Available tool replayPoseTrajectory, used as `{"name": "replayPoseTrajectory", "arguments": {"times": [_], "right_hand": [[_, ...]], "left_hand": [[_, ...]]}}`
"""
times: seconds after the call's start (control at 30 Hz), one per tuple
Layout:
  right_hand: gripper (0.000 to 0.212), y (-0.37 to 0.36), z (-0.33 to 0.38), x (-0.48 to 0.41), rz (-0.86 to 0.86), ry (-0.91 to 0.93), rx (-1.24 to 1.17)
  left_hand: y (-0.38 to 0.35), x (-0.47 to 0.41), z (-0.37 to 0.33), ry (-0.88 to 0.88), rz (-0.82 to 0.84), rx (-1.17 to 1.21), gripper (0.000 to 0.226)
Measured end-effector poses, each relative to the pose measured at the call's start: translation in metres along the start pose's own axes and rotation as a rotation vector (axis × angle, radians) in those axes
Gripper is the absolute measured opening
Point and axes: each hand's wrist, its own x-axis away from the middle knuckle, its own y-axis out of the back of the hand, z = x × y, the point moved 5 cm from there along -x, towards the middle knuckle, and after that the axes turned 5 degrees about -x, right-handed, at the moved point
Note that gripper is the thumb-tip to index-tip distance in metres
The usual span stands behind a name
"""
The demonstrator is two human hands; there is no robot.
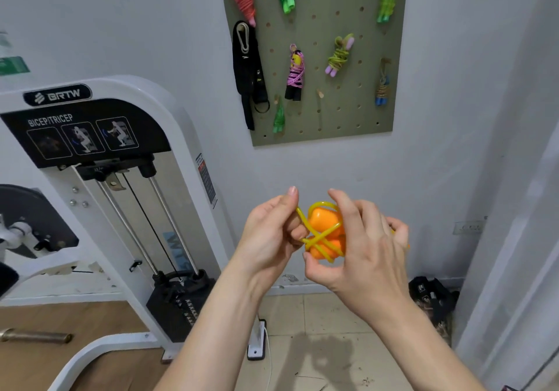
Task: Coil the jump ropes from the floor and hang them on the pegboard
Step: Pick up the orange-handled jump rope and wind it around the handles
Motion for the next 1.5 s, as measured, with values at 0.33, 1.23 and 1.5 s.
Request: {"name": "replayPoseTrajectory", "arguments": {"times": [0.33, 1.23, 1.5], "right_hand": [[0.061, -0.050, -0.014, -0.034, 0.262, -0.096, -0.093], [0.020, -0.212, 0.012, -0.283, 0.125, -0.415, -1.062], [0.017, -0.237, -0.086, -0.303, -0.053, -0.530, -0.961]], "left_hand": [[0.023, -0.065, 0.000, 0.127, -0.035, -0.088, 0.044], [0.122, -0.297, -0.134, -0.376, 0.082, -0.198, 0.015], [0.100, -0.378, -0.086, -0.281, 0.054, -0.277, 0.005]]}}
